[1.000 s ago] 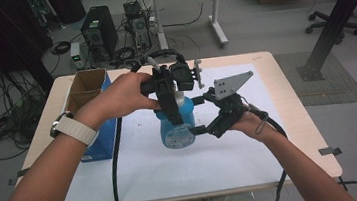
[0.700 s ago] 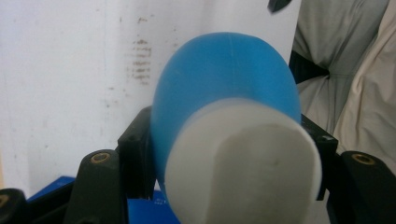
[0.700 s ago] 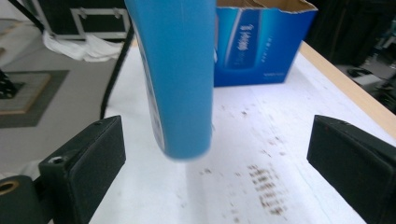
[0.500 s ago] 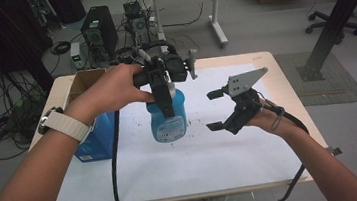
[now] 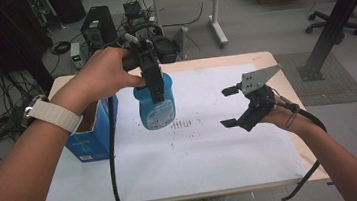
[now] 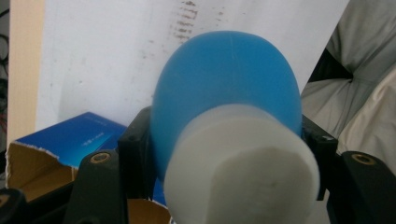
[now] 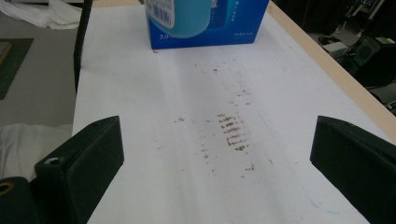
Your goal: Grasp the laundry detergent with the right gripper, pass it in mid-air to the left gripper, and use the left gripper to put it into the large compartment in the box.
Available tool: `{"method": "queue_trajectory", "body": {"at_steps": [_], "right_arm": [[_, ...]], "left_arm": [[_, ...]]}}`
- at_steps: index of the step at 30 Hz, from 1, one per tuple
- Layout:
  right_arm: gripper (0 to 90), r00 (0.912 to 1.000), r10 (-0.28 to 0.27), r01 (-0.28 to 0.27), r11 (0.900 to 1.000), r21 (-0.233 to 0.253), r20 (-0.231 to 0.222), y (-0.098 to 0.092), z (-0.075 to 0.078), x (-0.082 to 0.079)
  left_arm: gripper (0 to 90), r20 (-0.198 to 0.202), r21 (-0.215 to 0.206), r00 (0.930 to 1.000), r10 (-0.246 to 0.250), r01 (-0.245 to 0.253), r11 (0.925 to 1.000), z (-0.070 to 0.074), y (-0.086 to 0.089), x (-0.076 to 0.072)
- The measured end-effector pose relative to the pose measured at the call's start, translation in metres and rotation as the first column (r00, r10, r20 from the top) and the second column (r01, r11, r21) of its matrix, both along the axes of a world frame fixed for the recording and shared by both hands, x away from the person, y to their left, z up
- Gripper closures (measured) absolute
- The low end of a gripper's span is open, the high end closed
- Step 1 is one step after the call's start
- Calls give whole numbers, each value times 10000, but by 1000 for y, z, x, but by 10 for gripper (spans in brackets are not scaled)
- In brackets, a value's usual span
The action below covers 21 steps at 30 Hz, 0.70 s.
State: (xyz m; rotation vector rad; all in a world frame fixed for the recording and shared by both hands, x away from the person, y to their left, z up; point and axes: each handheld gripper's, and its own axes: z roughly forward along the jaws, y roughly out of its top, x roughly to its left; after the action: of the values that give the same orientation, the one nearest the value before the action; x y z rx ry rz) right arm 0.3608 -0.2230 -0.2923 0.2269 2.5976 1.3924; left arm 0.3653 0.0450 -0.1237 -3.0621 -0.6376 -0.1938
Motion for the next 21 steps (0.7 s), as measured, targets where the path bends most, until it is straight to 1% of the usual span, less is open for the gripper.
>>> {"method": "queue_trajectory", "body": {"at_steps": [1,5,10,12,13,17,21], "right_arm": [[26,10000,-25,25,10000,-16,22,-2,1,0],[30,9999,-116,117,9999,-98,95,-12,4,-1],[35,9996,-225,228,9996,-187,152,-20,6,-2],[39,9995,-246,249,9995,-188,179,-23,7,-2],[40,9995,-233,238,9995,-195,223,-24,8,-2],[43,9993,-271,277,9994,-206,257,-27,9,-1],[44,9992,-255,261,9995,-200,318,-29,11,1]], "left_arm": [[378,34,-31,9999,107,-107,9999,2,1,1],[378,173,121,9977,649,-651,9978,10,7,4],[379,283,-8,9904,1354,-1354,9908,22,17,9],[379,284,-146,9832,1801,-1798,9836,28,23,12],[379,291,-203,9804,1950,-1944,9807,30,26,13],[379,320,-381,9653,2593,-2581,9654,39,38,18],[379,412,-331,9417,3340,-3328,9424,47,53,22]]}}
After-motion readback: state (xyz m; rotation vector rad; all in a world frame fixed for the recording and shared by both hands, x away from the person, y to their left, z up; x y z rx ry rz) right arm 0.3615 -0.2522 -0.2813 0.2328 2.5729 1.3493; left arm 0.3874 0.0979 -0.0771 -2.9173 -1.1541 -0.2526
